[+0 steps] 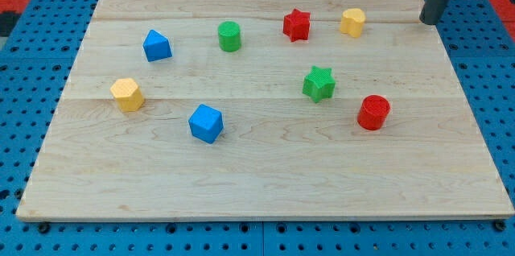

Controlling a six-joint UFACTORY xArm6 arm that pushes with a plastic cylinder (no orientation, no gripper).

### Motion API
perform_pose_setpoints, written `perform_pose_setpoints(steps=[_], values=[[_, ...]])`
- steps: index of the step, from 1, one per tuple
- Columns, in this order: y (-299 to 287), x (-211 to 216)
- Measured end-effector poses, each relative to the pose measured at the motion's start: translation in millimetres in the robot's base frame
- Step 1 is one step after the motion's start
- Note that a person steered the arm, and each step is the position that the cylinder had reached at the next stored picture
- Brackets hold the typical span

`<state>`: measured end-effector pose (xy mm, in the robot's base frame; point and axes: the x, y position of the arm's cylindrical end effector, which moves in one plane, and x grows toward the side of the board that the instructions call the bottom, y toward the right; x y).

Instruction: Move the yellow heart to the top right of the red star

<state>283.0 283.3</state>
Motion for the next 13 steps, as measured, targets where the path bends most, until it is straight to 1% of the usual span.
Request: perform_pose_setpoints(steps=[1, 2, 3, 4, 5, 6, 7, 9, 10, 11, 12, 13], values=[[-6.3, 0.0], [-52.4, -37.2], [-52.4, -37.2], [-56.5, 24.7], [-58.1, 43.3], [-62.1, 43.2], [-86.8, 36.2], [-97.0, 35.5], [-114.9, 12.7], [-119.7, 12.7], [-123.8, -1.2], [-149.7, -35.7]])
